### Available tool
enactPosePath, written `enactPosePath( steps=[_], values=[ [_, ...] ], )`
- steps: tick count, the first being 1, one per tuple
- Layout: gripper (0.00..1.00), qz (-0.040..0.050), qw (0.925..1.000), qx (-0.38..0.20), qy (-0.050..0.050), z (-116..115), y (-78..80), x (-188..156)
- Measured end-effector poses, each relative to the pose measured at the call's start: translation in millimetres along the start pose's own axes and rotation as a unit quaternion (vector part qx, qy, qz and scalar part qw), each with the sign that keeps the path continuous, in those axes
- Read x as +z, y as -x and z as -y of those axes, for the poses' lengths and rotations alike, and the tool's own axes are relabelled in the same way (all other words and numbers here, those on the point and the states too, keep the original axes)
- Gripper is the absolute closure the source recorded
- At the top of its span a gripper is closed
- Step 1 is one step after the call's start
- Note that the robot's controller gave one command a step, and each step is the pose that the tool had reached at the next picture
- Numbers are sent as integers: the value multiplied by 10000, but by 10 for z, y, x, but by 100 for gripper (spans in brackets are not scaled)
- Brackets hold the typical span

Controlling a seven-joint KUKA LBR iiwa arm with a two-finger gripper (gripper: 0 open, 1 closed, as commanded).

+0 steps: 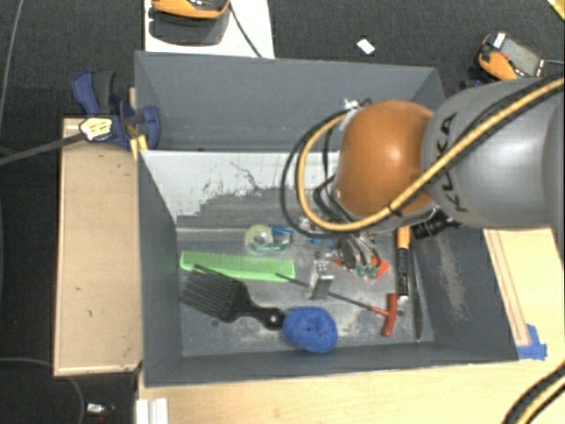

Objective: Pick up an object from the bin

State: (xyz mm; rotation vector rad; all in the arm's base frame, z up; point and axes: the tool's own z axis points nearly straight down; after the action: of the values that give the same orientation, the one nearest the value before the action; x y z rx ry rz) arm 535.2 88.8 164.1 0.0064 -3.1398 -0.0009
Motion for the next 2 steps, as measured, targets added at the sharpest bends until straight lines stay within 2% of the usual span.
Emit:
enactPosePath(
  steps=[1, 2],
  values=[
    [0, 21, 10000, 17, 2, 4, 13, -17],
    [0, 61, 9996, -259, 13, 29, -565, 955]
  ],
)
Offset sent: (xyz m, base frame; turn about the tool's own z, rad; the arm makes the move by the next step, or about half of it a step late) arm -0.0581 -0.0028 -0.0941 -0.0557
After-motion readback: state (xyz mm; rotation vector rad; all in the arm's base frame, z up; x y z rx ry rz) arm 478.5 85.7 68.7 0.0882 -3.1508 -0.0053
